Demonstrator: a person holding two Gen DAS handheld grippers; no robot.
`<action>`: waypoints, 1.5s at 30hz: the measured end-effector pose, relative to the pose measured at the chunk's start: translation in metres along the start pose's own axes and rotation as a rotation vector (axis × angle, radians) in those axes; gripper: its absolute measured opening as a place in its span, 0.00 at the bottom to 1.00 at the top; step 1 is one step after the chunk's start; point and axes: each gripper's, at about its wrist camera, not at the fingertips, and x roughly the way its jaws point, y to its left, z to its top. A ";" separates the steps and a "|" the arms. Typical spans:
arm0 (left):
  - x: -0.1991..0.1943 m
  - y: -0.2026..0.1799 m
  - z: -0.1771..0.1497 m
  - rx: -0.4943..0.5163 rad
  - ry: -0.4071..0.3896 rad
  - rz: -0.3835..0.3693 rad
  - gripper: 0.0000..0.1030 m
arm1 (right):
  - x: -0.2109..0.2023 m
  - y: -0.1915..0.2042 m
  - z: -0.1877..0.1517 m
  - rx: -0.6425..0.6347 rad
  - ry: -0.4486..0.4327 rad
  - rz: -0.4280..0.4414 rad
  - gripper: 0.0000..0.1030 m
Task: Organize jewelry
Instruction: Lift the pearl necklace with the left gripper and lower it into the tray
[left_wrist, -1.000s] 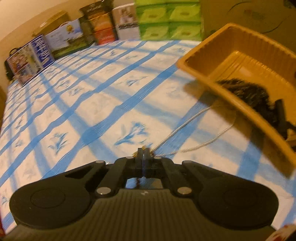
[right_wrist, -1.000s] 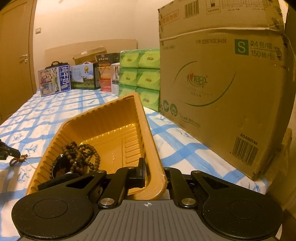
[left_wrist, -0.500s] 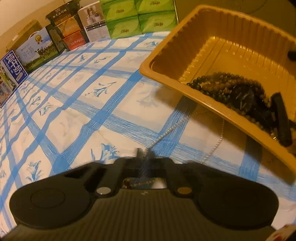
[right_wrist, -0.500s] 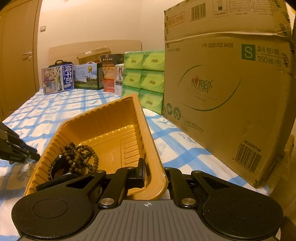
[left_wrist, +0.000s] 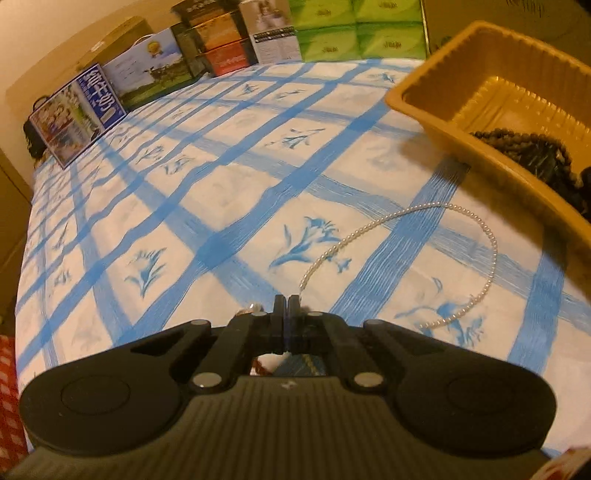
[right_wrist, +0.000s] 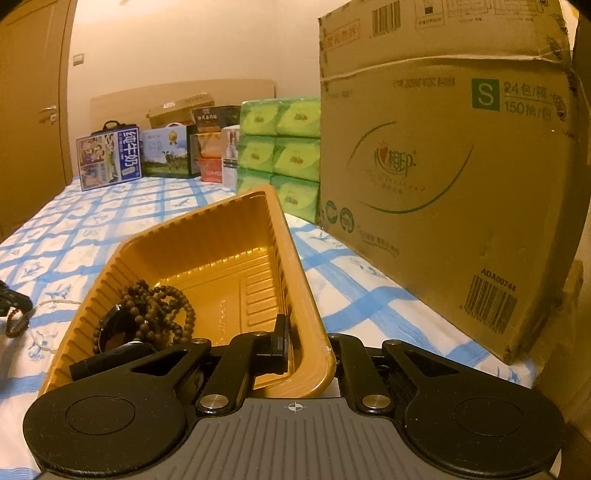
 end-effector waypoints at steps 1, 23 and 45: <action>-0.004 0.001 -0.001 -0.008 -0.008 -0.008 0.00 | -0.001 0.001 0.001 0.000 0.000 0.000 0.07; -0.009 -0.085 0.005 0.127 -0.058 -0.234 0.29 | 0.008 -0.002 0.006 0.014 0.034 0.001 0.09; -0.088 -0.048 0.047 0.085 -0.168 -0.161 0.01 | 0.013 0.000 0.011 0.039 0.035 0.026 0.08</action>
